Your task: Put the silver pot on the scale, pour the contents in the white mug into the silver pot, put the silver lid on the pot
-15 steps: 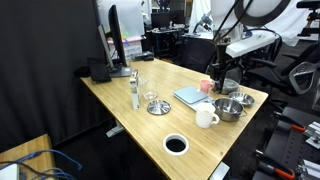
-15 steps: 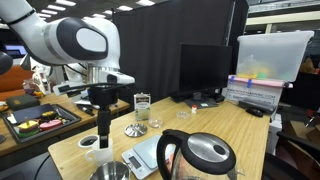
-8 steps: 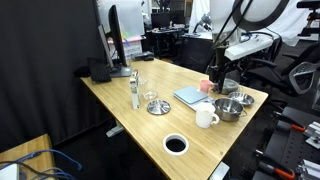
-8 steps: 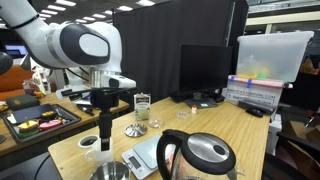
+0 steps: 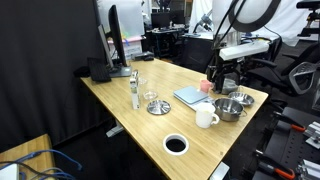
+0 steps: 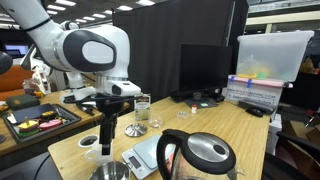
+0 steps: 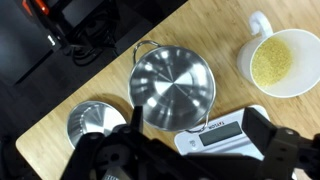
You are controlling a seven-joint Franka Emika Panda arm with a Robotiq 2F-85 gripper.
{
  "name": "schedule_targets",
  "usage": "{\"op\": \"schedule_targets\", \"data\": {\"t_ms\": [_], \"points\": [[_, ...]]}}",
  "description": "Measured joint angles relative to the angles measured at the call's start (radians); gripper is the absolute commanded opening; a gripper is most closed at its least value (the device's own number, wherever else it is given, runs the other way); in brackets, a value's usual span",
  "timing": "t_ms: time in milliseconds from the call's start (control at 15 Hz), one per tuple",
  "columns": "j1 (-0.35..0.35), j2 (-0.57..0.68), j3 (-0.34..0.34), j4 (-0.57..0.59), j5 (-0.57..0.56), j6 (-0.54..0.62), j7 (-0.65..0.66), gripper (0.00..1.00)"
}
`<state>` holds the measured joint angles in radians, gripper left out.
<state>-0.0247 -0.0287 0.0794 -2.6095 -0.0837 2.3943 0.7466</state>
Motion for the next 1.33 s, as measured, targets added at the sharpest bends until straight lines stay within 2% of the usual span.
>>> {"op": "schedule_targets", "data": {"t_ms": [400,933,1000,1067,1333], "points": [[0.000,0.126,-0.048,0.001,0.141,0.076,-0.028,1.00],[0.054,0.263,-0.064,0.056,0.132,0.132,-0.029,1.00],[0.062,0.275,-0.069,0.064,0.129,0.132,-0.029,0.93],[0.070,0.285,-0.075,0.070,0.125,0.132,-0.029,0.74],[0.080,0.313,-0.090,0.093,0.116,0.134,-0.046,0.45]]}}
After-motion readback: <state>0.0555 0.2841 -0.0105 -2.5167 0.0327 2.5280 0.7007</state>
